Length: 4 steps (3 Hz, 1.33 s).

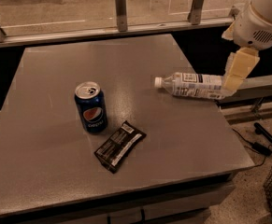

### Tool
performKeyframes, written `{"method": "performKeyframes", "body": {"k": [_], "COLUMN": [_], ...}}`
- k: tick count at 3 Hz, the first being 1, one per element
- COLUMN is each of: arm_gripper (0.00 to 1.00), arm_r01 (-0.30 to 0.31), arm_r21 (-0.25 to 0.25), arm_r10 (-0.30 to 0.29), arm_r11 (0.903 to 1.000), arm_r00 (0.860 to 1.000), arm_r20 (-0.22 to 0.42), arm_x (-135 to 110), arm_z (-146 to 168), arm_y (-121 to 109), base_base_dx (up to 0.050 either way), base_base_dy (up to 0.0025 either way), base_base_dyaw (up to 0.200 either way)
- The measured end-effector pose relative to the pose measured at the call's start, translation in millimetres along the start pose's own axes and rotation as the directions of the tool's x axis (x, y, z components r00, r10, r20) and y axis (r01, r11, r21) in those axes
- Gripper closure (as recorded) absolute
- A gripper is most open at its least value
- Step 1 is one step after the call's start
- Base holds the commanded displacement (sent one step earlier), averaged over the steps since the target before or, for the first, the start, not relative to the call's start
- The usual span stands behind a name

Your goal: Move blue plastic bottle near pepsi can

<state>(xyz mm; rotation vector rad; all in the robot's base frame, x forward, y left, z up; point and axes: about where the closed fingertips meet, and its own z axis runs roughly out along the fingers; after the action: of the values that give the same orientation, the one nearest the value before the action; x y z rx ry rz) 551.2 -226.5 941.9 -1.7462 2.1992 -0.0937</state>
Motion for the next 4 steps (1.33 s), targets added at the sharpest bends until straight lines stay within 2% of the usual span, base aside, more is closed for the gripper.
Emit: {"method": "performKeyframes", "body": {"k": [1,2,4], "arm_gripper": [0.0,0.0,0.0], "arm_r01": [0.044,0.047,0.069], "arm_r21": [-0.036,-0.037,-0.108], "arm_r10": [-0.044,-0.047,-0.069], "arm_r11": [0.9984,0.9982,0.9918], "arm_r00": [0.999,0.999,0.998], "arm_r20": [0.016,0.017,0.002], "arm_x": [-6.5,-6.5,-6.2], "arm_z": [13.4,14.4,40.9], "arm_y": [-1.9,-2.1,1.5], "base_base_dx": [0.0,0.0,0.0], "base_base_dy": [0.0,0.0,0.0], "base_base_dyaw": [0.0,0.0,0.0]}}
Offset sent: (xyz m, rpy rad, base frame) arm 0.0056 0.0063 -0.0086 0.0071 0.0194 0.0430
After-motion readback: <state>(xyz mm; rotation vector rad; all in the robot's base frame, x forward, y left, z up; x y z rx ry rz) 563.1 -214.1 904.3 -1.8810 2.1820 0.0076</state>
